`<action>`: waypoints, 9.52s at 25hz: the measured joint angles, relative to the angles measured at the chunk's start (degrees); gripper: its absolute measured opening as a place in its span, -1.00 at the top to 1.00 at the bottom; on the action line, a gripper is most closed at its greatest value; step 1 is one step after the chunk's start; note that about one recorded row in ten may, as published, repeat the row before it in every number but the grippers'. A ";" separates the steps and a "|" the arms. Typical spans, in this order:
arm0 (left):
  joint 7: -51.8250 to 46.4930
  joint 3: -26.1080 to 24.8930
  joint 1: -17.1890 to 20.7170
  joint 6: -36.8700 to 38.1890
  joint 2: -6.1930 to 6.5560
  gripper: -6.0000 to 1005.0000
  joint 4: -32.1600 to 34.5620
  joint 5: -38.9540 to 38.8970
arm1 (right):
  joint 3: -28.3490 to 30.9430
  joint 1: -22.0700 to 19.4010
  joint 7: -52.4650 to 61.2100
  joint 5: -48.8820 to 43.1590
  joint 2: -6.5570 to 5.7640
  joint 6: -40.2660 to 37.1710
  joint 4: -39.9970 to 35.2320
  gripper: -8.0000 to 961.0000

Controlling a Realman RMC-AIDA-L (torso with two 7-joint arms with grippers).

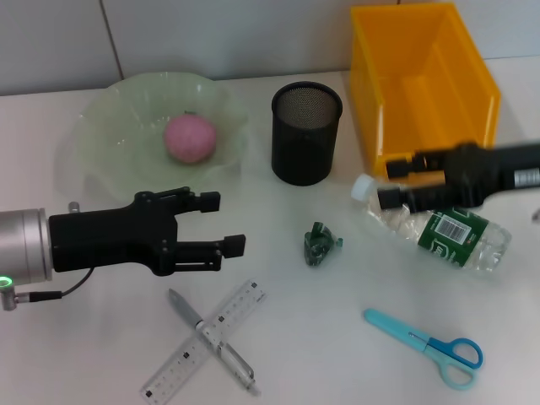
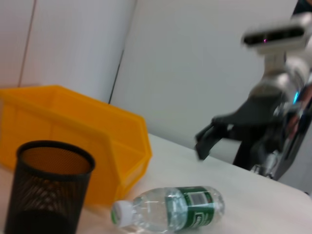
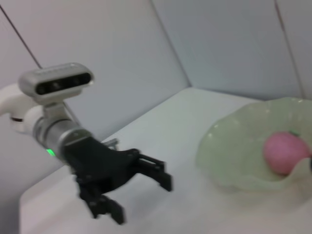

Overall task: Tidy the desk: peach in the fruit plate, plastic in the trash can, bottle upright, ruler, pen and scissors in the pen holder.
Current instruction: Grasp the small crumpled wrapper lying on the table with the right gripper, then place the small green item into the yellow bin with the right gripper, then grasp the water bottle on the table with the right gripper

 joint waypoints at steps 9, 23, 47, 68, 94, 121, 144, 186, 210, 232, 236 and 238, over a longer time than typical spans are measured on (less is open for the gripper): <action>0.51 -1.44 0.36 -1.85 0.20 -0.74 0.01 0.66 | -4.87 11.86 17.90 -13.81 -2.26 -5.27 -12.64 -0.62; 0.86 -0.91 0.63 -4.65 -0.26 -0.74 -0.40 1.35 | -18.59 22.13 19.28 -32.22 1.84 3.43 -5.32 -0.62; 0.87 -1.36 1.77 -6.75 -0.03 -0.74 -0.56 5.80 | -22.94 22.42 13.99 -32.64 6.86 16.05 2.41 -0.62; 0.87 -3.58 1.84 -4.28 0.02 -0.74 -0.03 5.38 | -23.05 23.05 8.97 -29.42 7.37 25.77 11.92 -0.62; 0.86 -4.10 1.67 -3.17 0.11 -0.74 0.10 5.39 | -23.74 23.41 8.71 -29.45 7.50 28.40 15.39 -0.49; 1.49 -4.17 1.32 -3.12 0.18 -0.74 0.15 5.39 | -15.08 12.84 16.28 -20.35 6.51 13.43 -15.97 0.59; 1.32 -4.87 0.62 -1.45 0.29 -0.74 0.32 5.29 | -1.27 12.41 19.95 -26.79 2.17 41.23 -2.47 0.31; 0.99 -5.11 0.14 -0.98 0.35 -0.74 0.99 5.30 | -2.74 16.21 29.36 -41.70 0.59 -8.34 -19.56 -0.56; 0.81 -5.67 -0.15 -0.94 0.18 -0.74 1.03 5.30 | -15.21 17.72 29.38 -47.80 1.68 2.57 -9.39 -0.57; 0.78 -7.96 0.10 0.44 0.32 -0.74 1.02 5.30 | -1.69 -1.69 3.08 1.27 3.45 22.47 -15.04 -0.58; 0.73 -8.28 0.05 0.43 0.39 -0.74 1.03 5.29 | 1.22 -3.48 -6.24 12.97 4.40 26.76 -8.10 -0.58; 0.74 -8.53 0.09 0.42 0.41 -0.74 1.02 5.30 | 2.74 -3.56 -10.15 17.46 4.45 26.99 -4.64 -0.58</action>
